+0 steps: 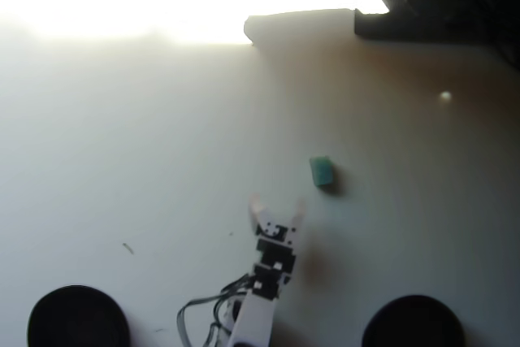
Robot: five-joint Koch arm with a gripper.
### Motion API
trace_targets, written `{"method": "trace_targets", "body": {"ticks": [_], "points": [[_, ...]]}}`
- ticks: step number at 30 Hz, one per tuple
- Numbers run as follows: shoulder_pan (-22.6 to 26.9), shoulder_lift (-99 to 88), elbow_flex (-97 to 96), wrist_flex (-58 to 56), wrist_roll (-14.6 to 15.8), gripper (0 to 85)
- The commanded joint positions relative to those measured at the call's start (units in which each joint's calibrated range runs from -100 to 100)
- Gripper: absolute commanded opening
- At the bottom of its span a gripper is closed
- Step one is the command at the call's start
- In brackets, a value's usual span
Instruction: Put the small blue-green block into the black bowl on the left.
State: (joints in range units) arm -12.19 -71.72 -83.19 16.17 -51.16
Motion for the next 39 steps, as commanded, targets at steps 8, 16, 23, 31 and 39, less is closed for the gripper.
{"method": "trace_targets", "body": {"ticks": [8,16,23,31,39], "points": [[-4.10,21.42,14.71,12.01,-7.62,48.0],[-5.23,36.42,19.24,19.30,-11.72,48.8],[-5.13,43.70,22.38,21.33,-14.60,47.9],[-5.81,47.99,24.05,15.57,-12.26,46.3],[-7.47,59.56,30.33,15.57,-10.99,40.9]]}}
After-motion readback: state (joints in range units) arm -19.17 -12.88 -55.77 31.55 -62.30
